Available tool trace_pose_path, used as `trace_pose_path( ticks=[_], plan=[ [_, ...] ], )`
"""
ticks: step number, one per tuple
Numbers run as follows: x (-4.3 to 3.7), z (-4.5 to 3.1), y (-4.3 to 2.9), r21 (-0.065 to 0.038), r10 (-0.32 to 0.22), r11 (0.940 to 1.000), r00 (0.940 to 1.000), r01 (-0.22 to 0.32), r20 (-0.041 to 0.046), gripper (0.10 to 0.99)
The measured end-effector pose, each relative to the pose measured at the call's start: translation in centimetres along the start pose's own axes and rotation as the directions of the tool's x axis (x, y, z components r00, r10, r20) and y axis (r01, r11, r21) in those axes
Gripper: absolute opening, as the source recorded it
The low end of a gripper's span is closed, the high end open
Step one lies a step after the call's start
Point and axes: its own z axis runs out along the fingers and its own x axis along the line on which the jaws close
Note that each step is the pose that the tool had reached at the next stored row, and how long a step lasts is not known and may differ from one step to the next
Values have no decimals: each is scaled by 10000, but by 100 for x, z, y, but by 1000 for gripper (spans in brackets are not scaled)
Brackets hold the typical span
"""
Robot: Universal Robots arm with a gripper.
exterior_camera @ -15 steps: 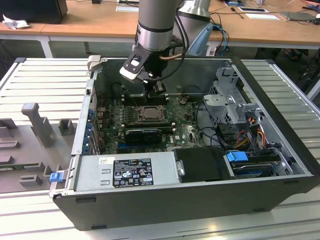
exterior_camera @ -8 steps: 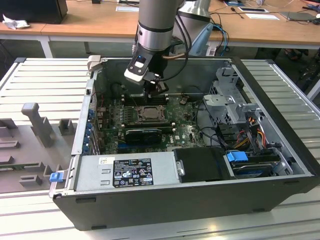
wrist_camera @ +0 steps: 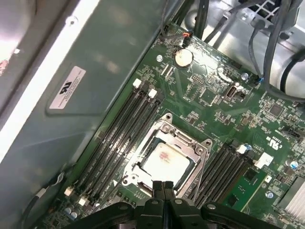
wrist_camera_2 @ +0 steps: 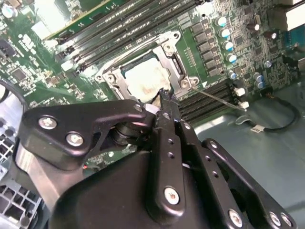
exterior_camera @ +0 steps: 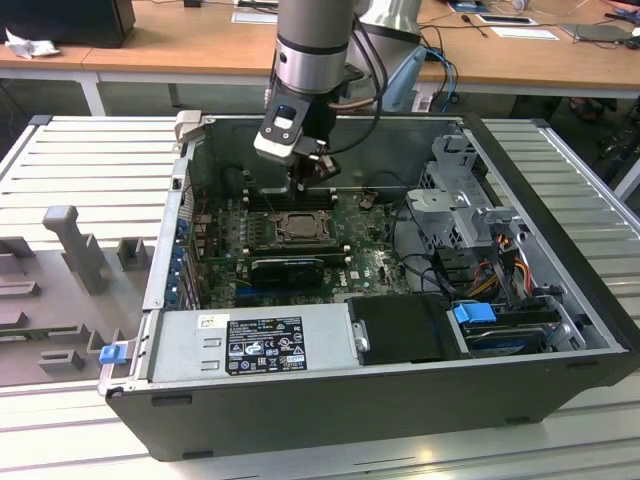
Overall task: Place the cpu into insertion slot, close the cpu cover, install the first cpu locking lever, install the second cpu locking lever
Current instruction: 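Install the first cpu locking lever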
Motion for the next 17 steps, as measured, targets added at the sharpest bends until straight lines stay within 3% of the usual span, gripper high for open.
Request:
trace_pose_path(
  ticks=[2,4,7,10,12,17],
  plan=[
    [0,-13,0,-98,-204,9997,9998,204,-4,106],
    [1,-13,1,-132,-556,9984,9985,556,-15,106],
    [0,-10,0,-106,-1161,9932,9932,1161,-10,106],
    [0,-9,0,-67,-1914,9815,9815,1914,-12,106],
    [0,-8,0,-38,-2467,9691,9691,2466,-16,106],
    [0,-5,0,2,-3211,9471,9471,3211,-23,106]
  ],
)
